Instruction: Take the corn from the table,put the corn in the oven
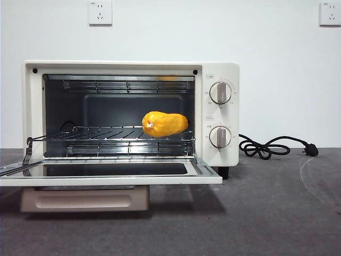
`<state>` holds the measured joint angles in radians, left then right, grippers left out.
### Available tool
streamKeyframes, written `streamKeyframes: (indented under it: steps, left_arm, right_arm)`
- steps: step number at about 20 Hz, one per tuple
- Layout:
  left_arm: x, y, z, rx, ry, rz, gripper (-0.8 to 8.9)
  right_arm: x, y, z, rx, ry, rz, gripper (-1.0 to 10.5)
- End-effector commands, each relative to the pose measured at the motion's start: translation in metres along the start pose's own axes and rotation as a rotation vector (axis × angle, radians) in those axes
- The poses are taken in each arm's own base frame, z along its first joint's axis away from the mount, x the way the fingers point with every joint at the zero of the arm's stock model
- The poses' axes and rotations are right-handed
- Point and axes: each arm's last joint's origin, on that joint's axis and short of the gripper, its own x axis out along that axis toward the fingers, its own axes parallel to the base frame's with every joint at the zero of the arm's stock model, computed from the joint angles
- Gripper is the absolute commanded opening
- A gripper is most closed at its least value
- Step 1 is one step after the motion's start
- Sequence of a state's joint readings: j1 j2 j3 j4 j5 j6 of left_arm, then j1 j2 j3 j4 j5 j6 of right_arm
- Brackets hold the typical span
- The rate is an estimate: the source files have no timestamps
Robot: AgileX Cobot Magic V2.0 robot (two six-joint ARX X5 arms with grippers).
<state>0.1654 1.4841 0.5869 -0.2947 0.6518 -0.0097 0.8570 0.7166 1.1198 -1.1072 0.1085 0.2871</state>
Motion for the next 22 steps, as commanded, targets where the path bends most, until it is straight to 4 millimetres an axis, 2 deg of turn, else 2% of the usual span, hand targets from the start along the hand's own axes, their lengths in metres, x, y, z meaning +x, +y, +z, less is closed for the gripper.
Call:
streamKeyframes:
  steps: [1, 6, 10, 22]
  left_arm:
    - [0.003, -0.003, -0.002, 0.023, 0.012, -0.038, -0.08]
    - [0.002, -0.006, 0.000, 0.024, 0.006, -0.163, -0.08]
    - [-0.005, -0.009, 0.010, 0.026, -0.031, -0.244, -0.08]
    - [-0.048, -0.034, 0.079, 0.139, -0.230, -0.281, -0.07]
  right_arm:
    - [0.000, 0.000, 0.000, -0.010, -0.007, -0.002, -0.1]
    - [0.000, 0.000, 0.000, -0.010, -0.012, -0.019, -0.1]
    - [0.000, 0.000, 0.000, -0.010, -0.012, -0.019, -0.1]
    - [0.000, 0.000, 0.000, -0.002, -0.013, -0.020, -0.1]
